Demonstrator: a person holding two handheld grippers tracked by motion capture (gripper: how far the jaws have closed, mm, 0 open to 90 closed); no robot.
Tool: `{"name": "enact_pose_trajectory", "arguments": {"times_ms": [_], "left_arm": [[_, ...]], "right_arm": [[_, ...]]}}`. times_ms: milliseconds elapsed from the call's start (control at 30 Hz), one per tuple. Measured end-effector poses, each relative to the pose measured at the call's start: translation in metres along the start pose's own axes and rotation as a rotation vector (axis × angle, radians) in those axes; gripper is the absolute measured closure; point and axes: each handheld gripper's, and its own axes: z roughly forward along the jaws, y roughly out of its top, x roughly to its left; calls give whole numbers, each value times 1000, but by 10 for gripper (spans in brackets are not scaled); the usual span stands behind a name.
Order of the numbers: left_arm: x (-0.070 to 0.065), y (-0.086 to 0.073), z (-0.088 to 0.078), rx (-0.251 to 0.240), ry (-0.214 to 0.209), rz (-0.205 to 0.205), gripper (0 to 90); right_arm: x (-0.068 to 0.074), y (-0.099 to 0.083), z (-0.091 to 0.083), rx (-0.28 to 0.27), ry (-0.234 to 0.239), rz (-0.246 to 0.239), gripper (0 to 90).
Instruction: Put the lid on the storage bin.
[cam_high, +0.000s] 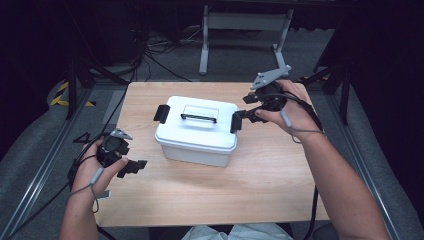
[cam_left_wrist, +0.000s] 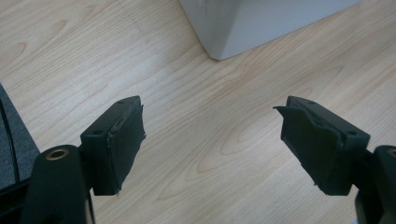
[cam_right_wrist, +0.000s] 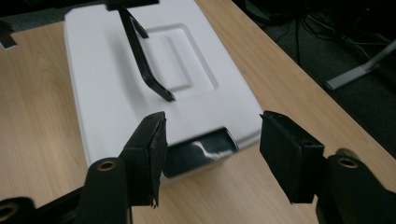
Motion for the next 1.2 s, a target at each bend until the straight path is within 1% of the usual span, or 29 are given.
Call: {"name": "enact_pose_trajectory", "arguments": {"times_ms": [67,100,167,200,267,367,433,500,633,700,733,800,867,933,967,1000,1033,1067,1100,1133,1167,1200], "left_arm": [[1,0,0,0,-2,-7,219],[3,0,-1,3,-3,-3,219],[5,-1,-2,-4,2,-19,219],[6,-1,-2,-8,4,-20,219],[7,-1,-3,-10,1,-27,219],[8,1,-2,-11,4,-27,219],[8,1,-2,-10,7,-25,219],[8,1,-2,-15,14,-33,221],[10,0,-2,-16,14,-32,221],[10,0,-2,-14,16,-32,221],[11,-1,-1,-14,18,-37,222],[10,-1,1,-12,21,-48,223],[9,0,4,-6,22,-43,224],[8,1,9,7,21,-42,224],[7,1,10,12,24,-41,225],[7,1,11,14,25,-42,225],[8,1,12,16,28,-35,225],[7,1,13,19,27,-43,227],[7,1,13,21,25,-46,227],[7,1,12,18,29,-48,227],[7,1,12,18,29,-48,227],[7,0,12,14,34,-48,227]], "right_arm": [[-4,-9,-6,8,-16,21,404],[-6,-15,-9,12,-23,38,401],[-11,-26,-15,16,-44,62,397],[-14,-33,-19,22,-54,80,393],[-19,-45,-23,28,-69,98,391],[-25,-60,-27,40,-81,124,386],[-29,-70,-29,48,-78,137,382],[-33,-80,-28,53,-73,153,379],[-37,-97,-26,65,-78,175,371],[-39,-104,-25,67,-80,179,351],[-39,-111,-24,63,-86,182,352],[-39,-120,-22,52,-80,198,353],[-40,-131,-19,51,-73,217,354],[-43,-142,-15,64,-83,225,354],[-44,-148,-14,63,-92,237,356],[-46,-152,-12,69,-94,253,352],[-47,-155,-11,78,-102,253,350],[-48,-158,-10,86,-115,252,350],[-49,-162,-9,79,-123,264,350],[-50,-166,-8,77,-118,275,350],[-50,-166,-8,77,-118,275,350],[-51,-171,-5,91,-118,281,350]]}}
